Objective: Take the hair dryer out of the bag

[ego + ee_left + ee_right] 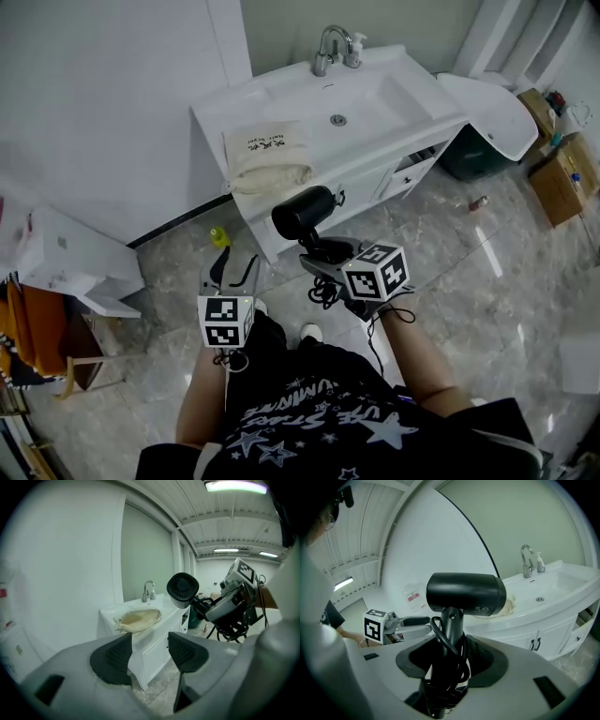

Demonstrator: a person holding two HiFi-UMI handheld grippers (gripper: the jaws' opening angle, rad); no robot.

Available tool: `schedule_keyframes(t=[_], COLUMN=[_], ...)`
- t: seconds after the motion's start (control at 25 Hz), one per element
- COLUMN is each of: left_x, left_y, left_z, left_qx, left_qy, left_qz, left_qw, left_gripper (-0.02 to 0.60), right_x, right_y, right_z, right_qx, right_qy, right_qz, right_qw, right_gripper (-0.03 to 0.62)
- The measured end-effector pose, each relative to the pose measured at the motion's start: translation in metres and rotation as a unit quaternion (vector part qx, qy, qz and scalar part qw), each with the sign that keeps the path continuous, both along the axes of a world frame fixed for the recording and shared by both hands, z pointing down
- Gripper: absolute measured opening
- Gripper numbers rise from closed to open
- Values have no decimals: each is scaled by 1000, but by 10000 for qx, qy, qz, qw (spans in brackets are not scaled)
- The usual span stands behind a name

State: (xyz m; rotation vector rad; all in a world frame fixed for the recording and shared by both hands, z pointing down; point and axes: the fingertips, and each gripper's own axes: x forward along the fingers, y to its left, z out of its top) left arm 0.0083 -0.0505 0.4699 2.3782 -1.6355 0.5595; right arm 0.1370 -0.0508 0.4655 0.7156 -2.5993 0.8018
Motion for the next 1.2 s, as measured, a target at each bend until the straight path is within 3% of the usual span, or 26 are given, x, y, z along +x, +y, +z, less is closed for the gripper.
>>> schedule_keyframes(t=[0.28,0.68,1.0,1.2], left_x=[-13,-81,-124,-149], left_y=[25,104,184,208], left_z=[2,1,14,15], left_qx=[59,101,182,145], left_qy=[-10,241,444,479], left_qz=[51,418,946,1087], left_qw=[10000,9988,9944,9928], left_gripper=[43,34,32,32], right_x=[-14,-72,-120,-143], right_y=[18,98,197,230], right_z=[10,6,22,25], right_qx=[-149,-125,-99,-191], right_qy=[-8,123,381,471], right_qz=[275,801,1254,1401], right_qw=[9995,9966,9913,9888], right_gripper=[198,198,198,198])
